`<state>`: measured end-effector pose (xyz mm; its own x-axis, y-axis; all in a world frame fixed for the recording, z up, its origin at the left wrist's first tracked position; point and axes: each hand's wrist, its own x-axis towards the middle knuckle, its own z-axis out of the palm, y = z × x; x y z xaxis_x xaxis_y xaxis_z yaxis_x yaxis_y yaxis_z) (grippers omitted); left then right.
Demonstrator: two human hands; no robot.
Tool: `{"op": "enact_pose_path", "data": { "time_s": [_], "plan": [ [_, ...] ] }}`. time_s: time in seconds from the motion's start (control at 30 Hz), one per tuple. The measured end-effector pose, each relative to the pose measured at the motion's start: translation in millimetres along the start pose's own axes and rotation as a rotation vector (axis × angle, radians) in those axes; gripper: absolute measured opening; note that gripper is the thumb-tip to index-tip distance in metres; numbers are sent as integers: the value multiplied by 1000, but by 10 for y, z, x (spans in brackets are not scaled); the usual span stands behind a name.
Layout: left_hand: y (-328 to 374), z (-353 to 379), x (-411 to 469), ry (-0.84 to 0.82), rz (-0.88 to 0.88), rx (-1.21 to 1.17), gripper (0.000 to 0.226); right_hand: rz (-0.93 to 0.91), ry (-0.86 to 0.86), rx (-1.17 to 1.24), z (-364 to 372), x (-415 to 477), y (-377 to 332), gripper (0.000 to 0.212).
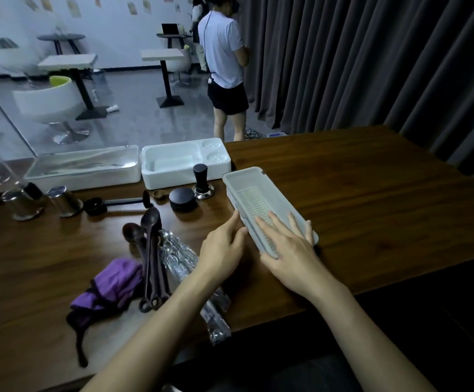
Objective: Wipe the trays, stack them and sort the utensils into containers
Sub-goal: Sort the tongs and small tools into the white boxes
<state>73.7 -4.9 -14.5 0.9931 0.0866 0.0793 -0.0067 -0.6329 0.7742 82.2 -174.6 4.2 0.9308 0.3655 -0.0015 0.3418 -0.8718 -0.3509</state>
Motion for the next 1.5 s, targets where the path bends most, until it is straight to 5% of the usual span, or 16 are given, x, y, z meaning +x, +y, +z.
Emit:
{"op": "enact_pose_path", "data": {
  "time_s": [0.63, 1.13, 1.3, 1.5],
  "plan": [
    [-85, -116, -537, -25, -50, -104, 72, -204, 135, 239, -81, -501, -252, 36],
    [74, 35, -655, 69, -115, -41, 59, -397, 199, 170, -108, -546, 7, 56],
    [44, 49, -652, 65, -116, -45, 57, -343, 299, 262, -45, -572, 126, 52],
    [18, 77, -627, 84, -109, -8, 49, -167, 183, 311, 12, -607, 250, 84]
  ]
}}
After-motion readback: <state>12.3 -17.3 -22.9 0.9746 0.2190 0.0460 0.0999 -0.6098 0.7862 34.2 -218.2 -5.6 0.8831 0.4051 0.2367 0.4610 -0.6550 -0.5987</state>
